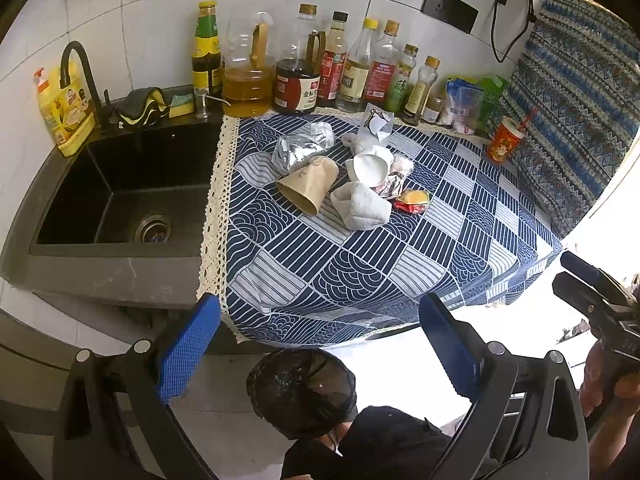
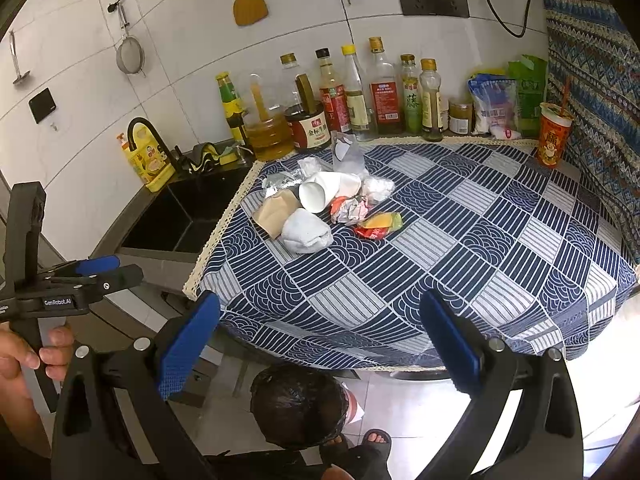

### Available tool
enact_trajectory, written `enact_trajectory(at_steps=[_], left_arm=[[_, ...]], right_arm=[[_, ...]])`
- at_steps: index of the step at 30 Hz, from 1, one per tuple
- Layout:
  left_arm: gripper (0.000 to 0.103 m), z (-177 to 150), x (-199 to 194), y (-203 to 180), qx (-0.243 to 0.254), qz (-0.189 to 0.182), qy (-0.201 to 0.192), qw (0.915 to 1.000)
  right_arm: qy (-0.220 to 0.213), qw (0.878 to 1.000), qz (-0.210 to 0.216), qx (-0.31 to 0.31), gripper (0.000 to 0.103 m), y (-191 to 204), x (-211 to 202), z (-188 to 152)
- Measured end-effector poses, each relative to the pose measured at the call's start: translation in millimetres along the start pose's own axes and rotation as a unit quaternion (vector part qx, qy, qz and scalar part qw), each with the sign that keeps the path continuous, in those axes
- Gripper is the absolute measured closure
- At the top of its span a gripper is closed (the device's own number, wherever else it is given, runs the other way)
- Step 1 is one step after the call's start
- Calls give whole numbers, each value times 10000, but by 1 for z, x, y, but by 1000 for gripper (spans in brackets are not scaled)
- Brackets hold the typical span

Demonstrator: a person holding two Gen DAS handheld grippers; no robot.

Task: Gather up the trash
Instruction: 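Move both tools toward the trash on the tablecloth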

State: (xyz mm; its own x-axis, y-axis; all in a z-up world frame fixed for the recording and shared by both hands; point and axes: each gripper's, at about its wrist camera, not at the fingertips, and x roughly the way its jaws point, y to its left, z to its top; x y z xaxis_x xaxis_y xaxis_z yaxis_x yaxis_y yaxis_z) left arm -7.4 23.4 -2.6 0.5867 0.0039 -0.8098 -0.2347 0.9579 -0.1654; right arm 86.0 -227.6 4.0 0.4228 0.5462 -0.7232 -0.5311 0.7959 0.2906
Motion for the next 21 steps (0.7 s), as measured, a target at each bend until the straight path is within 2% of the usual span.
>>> enact_trajectory(at_steps=[3, 15, 17, 21], left_arm=[[7, 0, 0, 0, 25, -20, 4, 10000], [7, 0, 1, -3, 80, -50, 39, 9999], [7, 1, 2, -3, 73, -73, 60, 9999], [7, 4, 8, -6, 59, -68, 118, 9999]], right_arm=[[114, 9999, 32, 110, 4, 2, 0, -1], [-92, 9999, -7, 73, 4, -3, -3, -6], [2, 10000, -43, 69, 4, -3, -3, -6], [-252, 9991, 273, 216, 4, -12, 1, -2]])
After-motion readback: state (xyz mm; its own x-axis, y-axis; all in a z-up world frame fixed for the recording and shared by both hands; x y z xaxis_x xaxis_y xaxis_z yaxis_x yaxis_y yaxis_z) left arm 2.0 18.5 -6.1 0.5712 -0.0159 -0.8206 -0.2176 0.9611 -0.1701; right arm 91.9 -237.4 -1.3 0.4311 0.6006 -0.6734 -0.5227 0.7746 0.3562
